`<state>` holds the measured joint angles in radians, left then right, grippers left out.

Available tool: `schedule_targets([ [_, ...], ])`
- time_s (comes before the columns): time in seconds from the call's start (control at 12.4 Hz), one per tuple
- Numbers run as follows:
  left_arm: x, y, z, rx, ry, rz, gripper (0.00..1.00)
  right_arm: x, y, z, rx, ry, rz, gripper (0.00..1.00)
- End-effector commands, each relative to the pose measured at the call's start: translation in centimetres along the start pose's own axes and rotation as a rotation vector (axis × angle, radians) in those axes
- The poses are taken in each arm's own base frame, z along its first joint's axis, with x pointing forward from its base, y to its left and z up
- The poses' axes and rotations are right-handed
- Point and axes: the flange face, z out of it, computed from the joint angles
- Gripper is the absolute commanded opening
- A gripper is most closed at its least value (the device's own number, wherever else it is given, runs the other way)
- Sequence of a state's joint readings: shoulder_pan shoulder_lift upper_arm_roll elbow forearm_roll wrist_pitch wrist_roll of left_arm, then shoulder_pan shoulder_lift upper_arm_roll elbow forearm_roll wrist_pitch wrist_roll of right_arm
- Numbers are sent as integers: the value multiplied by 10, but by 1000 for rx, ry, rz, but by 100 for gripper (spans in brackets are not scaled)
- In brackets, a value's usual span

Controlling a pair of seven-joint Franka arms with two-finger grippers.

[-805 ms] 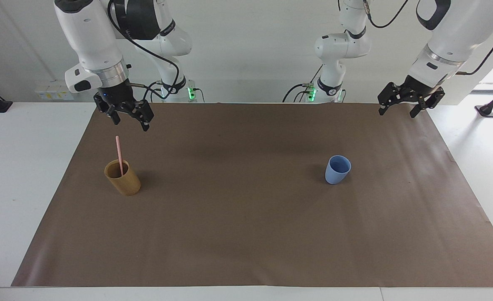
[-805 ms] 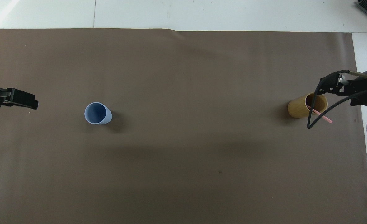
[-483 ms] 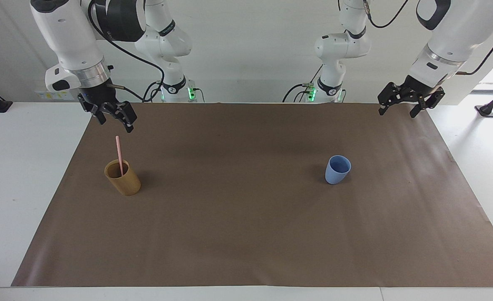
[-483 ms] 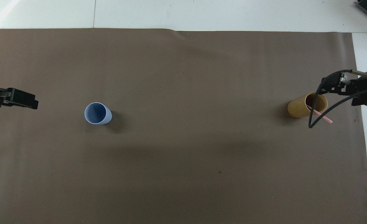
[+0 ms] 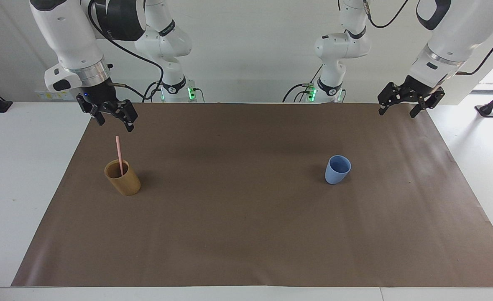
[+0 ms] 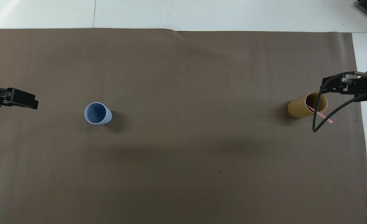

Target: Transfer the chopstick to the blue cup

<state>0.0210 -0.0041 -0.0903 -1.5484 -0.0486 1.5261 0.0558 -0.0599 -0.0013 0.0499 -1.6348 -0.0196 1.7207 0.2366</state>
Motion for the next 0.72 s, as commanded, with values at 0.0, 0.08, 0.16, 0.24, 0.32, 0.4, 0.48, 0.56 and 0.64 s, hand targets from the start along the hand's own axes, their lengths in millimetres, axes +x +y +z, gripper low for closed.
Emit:
schedule_targets([
  [0.0, -7, -3, -4, 13, -5, 0, 100, 2, 2, -5, 22, 6, -50, 100],
  [0.08, -7, -4, -5, 13, -4, -1, 100, 2, 0, -5, 21, 8, -53, 100],
  [0.16, -7, -3, -5, 15, -4, 2, 100, 0, -3, -6, 21, 7, -55, 100],
  [0.24, -7, -3, -5, 13, -5, 2, 100, -2, -5, -5, 21, 5, -56, 100],
  [0.32, -7, -3, -5, 13, -4, 0, 100, -2, -5, -5, 21, 5, -56, 100],
  [0.4, -7, -4, -5, 13, -4, -1, 100, -1, -6, -6, 22, 10, -56, 100],
  [0.48, -7, -3, -5, 13, -5, 0, 100, -1, -7, -6, 23, 10, -55, 100],
  [0.56, -7, -3, -5, 13, -4, 0, 100, -1, -7, -6, 23, 11, -53, 100],
  [0.64, -7, -3, -5, 13, -4, 2, 100, 0, -5, -6, 23, 11, -50, 100],
])
